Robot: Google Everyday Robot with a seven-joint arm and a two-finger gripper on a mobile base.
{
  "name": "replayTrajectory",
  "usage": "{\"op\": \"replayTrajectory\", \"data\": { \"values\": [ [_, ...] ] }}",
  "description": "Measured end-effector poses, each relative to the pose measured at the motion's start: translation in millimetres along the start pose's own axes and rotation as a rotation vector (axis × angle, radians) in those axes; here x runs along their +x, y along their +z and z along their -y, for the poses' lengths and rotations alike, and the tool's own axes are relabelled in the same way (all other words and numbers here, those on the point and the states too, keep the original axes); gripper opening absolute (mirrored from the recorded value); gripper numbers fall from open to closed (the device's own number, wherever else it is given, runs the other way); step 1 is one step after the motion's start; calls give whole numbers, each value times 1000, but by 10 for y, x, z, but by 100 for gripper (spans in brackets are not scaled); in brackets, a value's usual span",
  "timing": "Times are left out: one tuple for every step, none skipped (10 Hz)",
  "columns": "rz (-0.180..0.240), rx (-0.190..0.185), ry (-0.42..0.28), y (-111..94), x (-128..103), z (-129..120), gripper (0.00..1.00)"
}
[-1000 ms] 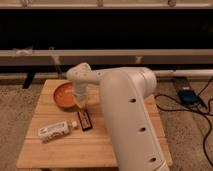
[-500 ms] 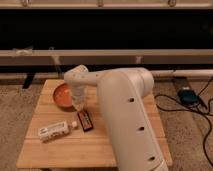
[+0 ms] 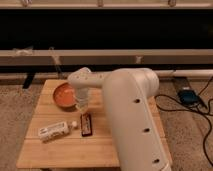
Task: Push the eraser across the table
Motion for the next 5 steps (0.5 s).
{"op": "replayTrajectory", "data": {
  "values": [
    [-7,-3,6,12,76,-11,0],
    [-14,-7,10,22,144,-28,0],
    [-14,-11,13,30,209,-50,0],
    [-17,-16,13,24,268,-77,0],
    [-20,-22,12,23,306,-107,0]
  ]
}}
